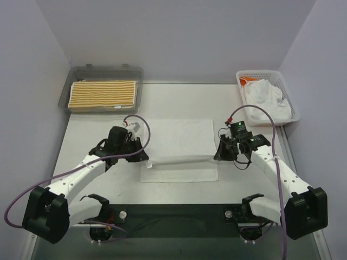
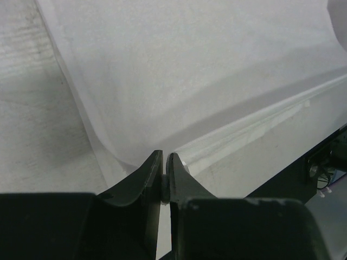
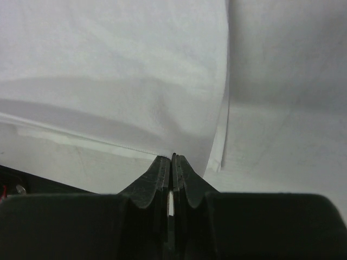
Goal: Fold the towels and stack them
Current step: Fold the towel
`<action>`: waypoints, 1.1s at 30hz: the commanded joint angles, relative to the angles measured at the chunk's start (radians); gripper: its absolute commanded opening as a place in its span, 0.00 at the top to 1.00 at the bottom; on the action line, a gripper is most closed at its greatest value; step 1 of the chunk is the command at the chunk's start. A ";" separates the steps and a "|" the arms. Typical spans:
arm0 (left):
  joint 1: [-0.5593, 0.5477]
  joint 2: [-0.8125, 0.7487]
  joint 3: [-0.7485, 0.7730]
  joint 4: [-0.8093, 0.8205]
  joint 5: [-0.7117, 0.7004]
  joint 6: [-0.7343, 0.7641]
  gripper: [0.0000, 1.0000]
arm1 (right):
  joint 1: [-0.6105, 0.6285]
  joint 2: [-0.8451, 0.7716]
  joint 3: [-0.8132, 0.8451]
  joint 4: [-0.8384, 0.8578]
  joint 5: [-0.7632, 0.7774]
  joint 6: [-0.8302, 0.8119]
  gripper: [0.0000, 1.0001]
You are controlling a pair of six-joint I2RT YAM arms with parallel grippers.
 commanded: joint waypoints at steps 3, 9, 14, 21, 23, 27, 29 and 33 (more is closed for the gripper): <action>0.003 -0.012 -0.054 -0.071 -0.182 -0.058 1.00 | -0.029 0.020 -0.110 -0.080 0.068 0.033 1.00; 0.002 0.046 -0.111 -0.065 -0.208 -0.078 1.00 | -0.037 0.200 -0.119 -0.083 0.046 0.016 1.00; -0.005 0.165 -0.102 -0.067 -0.177 -0.072 1.00 | -0.037 0.275 -0.093 -0.076 0.081 0.006 1.00; -0.009 0.166 -0.057 -0.117 -0.189 -0.058 1.00 | -0.037 0.255 -0.069 -0.079 0.101 -0.013 1.00; -0.009 0.105 -0.052 -0.133 -0.209 -0.044 1.00 | -0.037 0.199 -0.063 -0.092 0.100 -0.011 1.00; -0.008 0.019 -0.009 -0.218 -0.252 -0.035 1.00 | -0.035 0.128 -0.021 -0.149 0.110 -0.019 1.00; -0.009 -0.023 0.012 -0.243 -0.257 -0.036 1.00 | -0.035 0.088 -0.006 -0.183 0.109 -0.016 1.00; -0.009 -0.069 0.014 -0.288 -0.254 -0.053 1.00 | -0.032 0.045 0.022 -0.227 0.100 -0.007 1.00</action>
